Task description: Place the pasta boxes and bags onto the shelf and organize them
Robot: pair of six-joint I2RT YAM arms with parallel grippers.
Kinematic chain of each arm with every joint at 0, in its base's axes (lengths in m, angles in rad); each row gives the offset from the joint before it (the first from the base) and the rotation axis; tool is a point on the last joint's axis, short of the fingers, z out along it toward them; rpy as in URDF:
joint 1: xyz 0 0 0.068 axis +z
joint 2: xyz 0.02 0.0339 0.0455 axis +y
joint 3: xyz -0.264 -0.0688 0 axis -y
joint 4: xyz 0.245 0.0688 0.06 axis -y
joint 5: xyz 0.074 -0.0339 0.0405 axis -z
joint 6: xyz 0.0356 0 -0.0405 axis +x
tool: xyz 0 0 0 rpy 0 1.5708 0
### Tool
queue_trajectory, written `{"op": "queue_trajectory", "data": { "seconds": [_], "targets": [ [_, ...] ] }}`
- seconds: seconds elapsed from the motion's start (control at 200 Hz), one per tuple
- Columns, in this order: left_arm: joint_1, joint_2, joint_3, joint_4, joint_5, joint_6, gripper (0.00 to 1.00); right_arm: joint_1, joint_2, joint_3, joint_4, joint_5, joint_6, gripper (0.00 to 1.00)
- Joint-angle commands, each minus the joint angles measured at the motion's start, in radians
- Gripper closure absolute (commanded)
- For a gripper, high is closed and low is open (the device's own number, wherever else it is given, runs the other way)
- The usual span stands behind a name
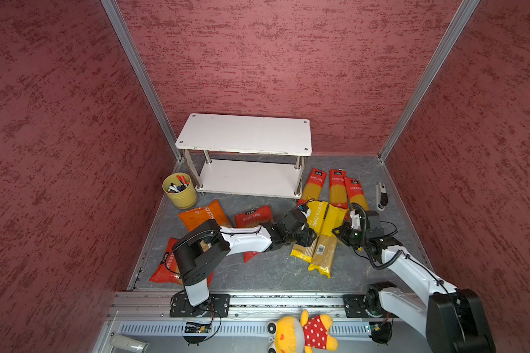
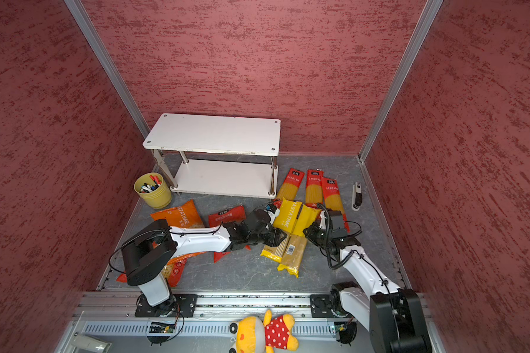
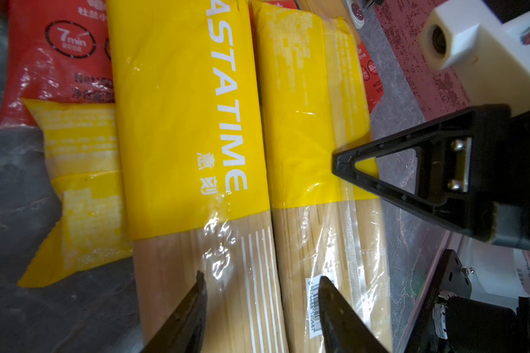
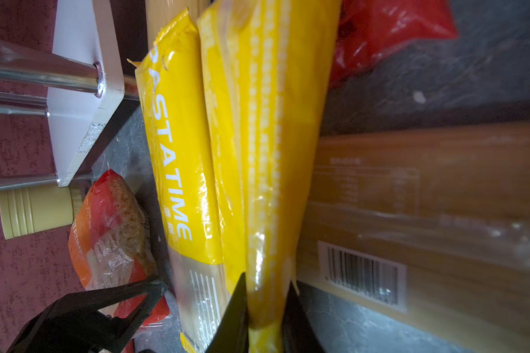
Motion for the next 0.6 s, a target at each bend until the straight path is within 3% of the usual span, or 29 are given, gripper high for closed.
{"op": "queue_trajectory", "data": {
  "seconds": [0.0, 0.346, 0.596],
  "targets": [
    [-0.003, -0.033, -0.007, 0.026, -0.022, 0.011, 0.42, 0.000, -0.006, 0.106, -0.027, 0.043, -0.051, 0.85],
    [0.003, -0.064, -0.035, 0.047, -0.034, 0.006, 0.42, 0.000, 0.000, 0.261, -0.221, 0.176, -0.148, 0.89],
    [0.006, -0.081, -0.052, 0.056, -0.043, 0.006, 0.42, 0.000, 0.011, 0.396, -0.370, 0.346, -0.192, 0.92]
  ]
}}
